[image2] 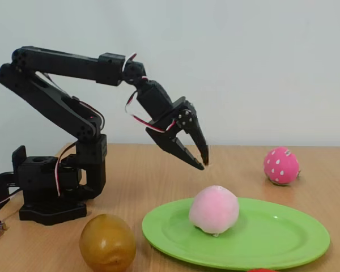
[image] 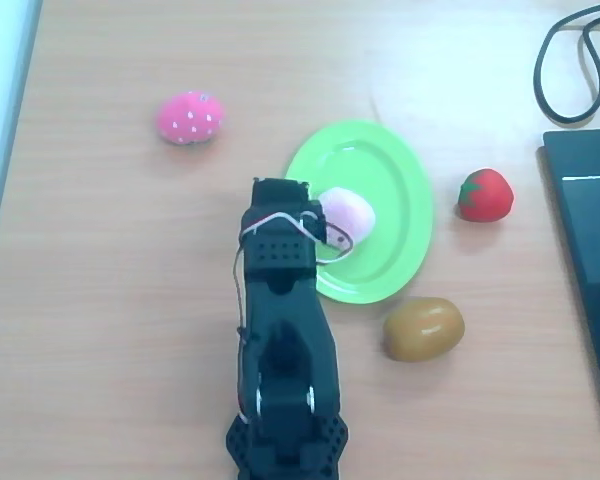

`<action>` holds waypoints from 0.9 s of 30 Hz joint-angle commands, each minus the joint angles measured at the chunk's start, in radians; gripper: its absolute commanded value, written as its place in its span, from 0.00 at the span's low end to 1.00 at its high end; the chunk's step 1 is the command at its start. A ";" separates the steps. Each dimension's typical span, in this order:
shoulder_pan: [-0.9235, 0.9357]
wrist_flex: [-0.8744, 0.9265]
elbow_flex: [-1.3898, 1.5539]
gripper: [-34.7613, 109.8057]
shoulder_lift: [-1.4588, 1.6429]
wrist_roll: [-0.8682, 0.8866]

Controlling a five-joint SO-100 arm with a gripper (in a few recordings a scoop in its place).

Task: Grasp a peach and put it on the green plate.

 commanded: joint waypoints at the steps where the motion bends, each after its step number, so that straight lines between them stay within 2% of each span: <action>1: -0.008 -0.044 0.084 0.18 0.110 -0.025; 7: -0.034 -0.206 0.288 0.18 0.233 -0.086; 19: -0.104 -0.206 0.595 0.18 0.531 -0.120; 27: -0.123 -0.089 0.634 0.18 0.703 -0.072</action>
